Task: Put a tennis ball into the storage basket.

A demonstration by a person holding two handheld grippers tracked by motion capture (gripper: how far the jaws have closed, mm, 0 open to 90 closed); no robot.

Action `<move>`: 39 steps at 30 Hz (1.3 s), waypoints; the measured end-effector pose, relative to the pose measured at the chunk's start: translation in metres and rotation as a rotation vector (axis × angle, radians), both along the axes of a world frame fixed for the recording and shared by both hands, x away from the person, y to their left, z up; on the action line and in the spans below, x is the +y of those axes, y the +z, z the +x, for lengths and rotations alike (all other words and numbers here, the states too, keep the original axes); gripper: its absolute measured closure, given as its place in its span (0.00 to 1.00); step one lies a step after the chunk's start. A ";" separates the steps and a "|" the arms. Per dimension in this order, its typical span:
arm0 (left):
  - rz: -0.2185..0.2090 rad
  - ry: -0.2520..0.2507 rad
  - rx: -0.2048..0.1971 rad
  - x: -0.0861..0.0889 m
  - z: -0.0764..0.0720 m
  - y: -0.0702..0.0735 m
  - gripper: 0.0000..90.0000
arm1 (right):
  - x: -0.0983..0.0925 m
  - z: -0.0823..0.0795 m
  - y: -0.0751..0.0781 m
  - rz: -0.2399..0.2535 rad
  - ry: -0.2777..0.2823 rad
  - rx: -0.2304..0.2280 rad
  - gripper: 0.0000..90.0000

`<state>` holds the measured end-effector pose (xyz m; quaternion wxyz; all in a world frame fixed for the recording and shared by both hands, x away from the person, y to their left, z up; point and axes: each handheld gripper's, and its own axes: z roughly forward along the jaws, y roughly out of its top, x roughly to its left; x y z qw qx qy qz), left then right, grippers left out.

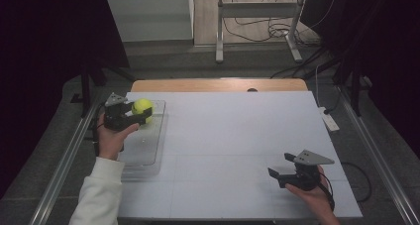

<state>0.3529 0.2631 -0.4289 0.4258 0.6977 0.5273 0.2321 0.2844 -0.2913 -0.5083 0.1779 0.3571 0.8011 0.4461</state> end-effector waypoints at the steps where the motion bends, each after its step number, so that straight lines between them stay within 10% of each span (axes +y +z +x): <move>1: -0.001 0.003 0.001 0.001 0.000 0.000 0.30 | 0.000 0.000 0.000 -0.002 -0.002 0.000 0.16; 39: 0.024 0.059 0.083 0.022 0.005 -0.009 0.30 | 0.001 0.000 0.000 -0.001 0.003 -0.001 0.16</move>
